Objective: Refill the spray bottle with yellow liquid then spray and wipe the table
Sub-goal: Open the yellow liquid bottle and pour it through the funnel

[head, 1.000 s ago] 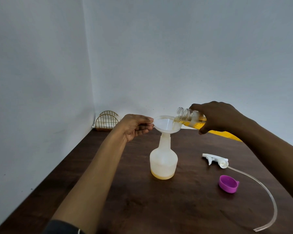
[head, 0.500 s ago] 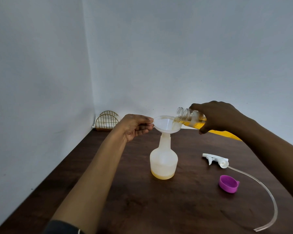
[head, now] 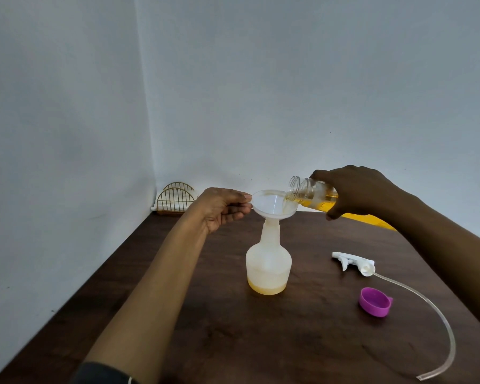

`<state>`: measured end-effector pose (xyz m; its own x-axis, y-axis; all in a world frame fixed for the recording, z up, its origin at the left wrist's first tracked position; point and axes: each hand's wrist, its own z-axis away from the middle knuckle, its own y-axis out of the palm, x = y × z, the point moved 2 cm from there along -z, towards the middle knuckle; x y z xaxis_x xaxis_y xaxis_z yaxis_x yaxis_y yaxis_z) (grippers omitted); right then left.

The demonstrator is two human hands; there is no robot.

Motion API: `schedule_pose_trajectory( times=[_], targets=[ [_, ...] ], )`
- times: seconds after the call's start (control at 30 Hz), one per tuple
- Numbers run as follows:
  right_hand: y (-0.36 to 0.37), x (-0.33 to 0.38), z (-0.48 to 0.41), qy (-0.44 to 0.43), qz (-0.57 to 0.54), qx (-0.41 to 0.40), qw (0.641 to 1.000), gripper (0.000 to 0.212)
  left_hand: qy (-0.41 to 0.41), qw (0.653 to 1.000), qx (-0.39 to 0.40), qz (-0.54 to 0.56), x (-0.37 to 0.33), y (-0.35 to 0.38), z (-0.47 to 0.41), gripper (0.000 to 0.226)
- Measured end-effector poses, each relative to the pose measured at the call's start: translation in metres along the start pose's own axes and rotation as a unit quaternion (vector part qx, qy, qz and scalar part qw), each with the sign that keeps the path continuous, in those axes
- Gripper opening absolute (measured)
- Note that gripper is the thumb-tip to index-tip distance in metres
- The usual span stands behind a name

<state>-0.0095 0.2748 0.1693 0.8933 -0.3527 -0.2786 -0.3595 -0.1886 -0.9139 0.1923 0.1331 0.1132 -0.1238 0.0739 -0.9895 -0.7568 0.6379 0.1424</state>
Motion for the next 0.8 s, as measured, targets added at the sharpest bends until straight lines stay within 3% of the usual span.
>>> schedule_pose_trajectory(
  times=[0.8],
  targets=[
    [-0.0021,-0.0001,-0.0008,0.000,0.001,-0.003,1.000,0.082,-0.002,1.000,0.001,-0.001,0.0012,-0.0018,-0.0033,0.007]
  ],
)
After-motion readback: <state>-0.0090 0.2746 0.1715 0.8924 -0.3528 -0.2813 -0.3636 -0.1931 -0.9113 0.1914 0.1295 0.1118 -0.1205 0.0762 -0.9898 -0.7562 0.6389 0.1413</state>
